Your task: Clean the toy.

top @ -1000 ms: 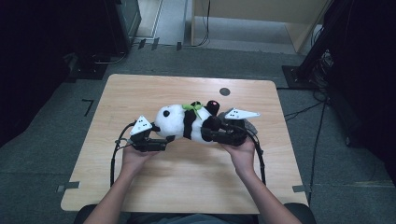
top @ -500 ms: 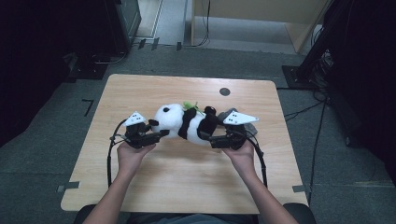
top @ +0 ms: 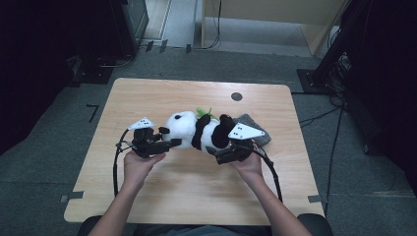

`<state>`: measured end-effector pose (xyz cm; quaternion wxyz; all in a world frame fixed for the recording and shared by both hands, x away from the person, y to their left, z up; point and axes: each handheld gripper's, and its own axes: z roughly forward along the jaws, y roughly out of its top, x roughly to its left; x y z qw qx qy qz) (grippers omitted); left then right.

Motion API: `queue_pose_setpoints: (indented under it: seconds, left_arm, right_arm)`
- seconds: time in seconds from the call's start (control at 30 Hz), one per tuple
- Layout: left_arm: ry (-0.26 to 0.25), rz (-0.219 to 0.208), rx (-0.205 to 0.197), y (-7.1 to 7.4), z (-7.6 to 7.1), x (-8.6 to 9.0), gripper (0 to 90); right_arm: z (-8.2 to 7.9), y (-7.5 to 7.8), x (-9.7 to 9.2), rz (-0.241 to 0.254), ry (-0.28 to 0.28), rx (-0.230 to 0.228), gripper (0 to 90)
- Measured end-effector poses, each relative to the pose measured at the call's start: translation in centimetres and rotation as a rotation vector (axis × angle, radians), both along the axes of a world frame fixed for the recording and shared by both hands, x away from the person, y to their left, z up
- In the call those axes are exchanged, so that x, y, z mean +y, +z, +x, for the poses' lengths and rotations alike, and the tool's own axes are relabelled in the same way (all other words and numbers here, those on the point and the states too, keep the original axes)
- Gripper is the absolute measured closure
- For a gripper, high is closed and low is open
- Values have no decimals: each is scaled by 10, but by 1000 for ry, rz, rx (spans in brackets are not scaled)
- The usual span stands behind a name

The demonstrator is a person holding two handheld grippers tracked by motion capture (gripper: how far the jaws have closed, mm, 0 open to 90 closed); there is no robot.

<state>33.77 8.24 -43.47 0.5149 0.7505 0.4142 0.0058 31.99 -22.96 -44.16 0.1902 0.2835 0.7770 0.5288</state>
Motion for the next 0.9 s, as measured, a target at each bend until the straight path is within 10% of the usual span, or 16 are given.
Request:
queue_pose_setpoints:
  seconds: [0.1,0.23,0.47,0.67,0.9]
  left_arm:
    - [6,-13,12,-2,1,0,444]
    - [4,24,-70,-5,1,-2,279]
    - [-64,-11,-100,-22,7,6,196]
    - [-73,90,-149,-29,4,9,176]
    - [-104,83,-214,-28,-1,0,119]
  right_arm:
    - [-1,-4,-2,-1,-15,13,176]
    - [6,-1,-8,21,0,133,361]
    - [8,10,-16,38,-32,175,382]
    - [9,15,-28,72,-71,211,382]
    - [6,22,-33,155,17,286,360]
